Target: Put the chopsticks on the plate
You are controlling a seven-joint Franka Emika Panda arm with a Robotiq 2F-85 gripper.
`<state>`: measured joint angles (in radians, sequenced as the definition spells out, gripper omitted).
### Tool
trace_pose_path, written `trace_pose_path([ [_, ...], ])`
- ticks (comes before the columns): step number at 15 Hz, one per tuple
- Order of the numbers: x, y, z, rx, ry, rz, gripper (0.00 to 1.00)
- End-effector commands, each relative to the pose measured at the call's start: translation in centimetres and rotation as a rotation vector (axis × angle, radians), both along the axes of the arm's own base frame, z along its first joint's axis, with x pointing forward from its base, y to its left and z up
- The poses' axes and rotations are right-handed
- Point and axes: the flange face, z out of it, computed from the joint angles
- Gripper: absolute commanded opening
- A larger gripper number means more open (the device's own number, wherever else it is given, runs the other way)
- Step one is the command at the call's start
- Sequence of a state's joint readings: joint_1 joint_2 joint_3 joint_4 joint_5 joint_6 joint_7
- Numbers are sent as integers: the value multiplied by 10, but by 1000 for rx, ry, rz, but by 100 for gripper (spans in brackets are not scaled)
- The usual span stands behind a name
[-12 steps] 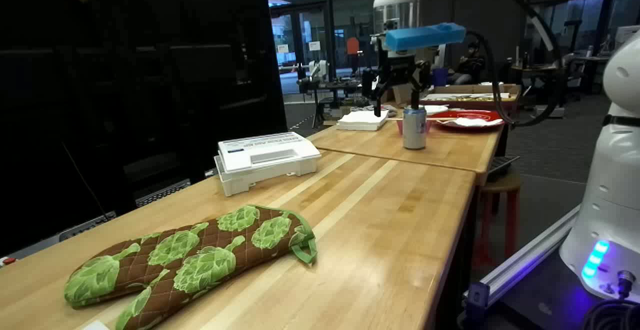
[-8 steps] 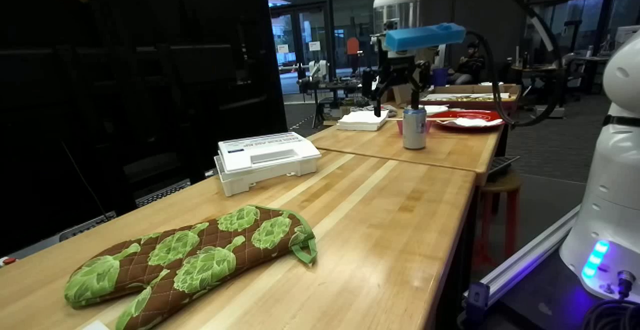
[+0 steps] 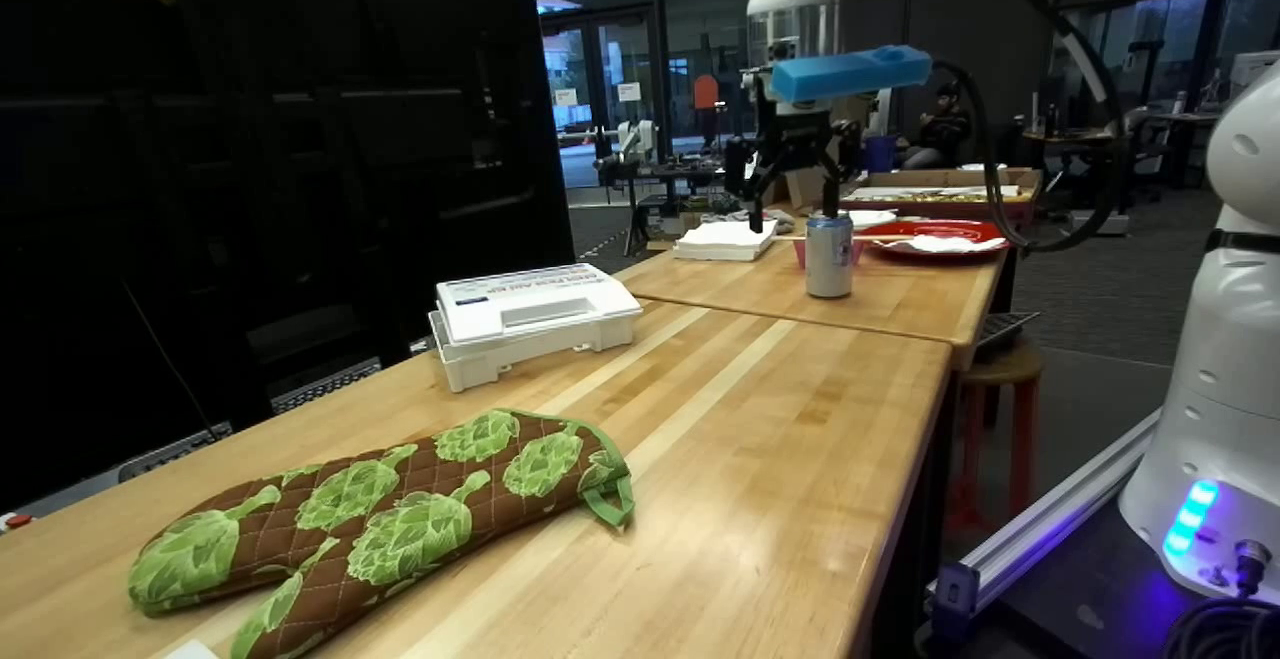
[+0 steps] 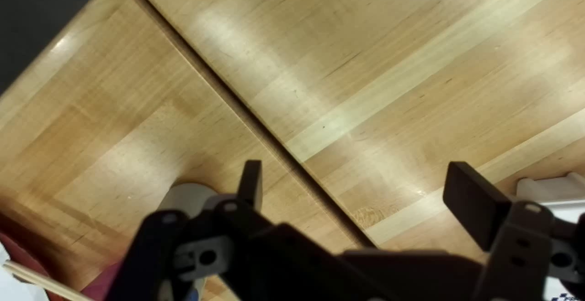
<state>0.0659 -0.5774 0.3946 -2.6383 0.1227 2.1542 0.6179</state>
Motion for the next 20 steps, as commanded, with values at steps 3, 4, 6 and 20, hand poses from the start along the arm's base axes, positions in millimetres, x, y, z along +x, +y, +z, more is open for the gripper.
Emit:
trace_pose_path([
  [3,-7,3,4,-149,-87,149,100],
  [4,-8,3,5,-189,-96,193,100],
  [6,-9,3,4,-252,-91,283,100],
  [20,17,-61,20,-250,-18,737,100],
])
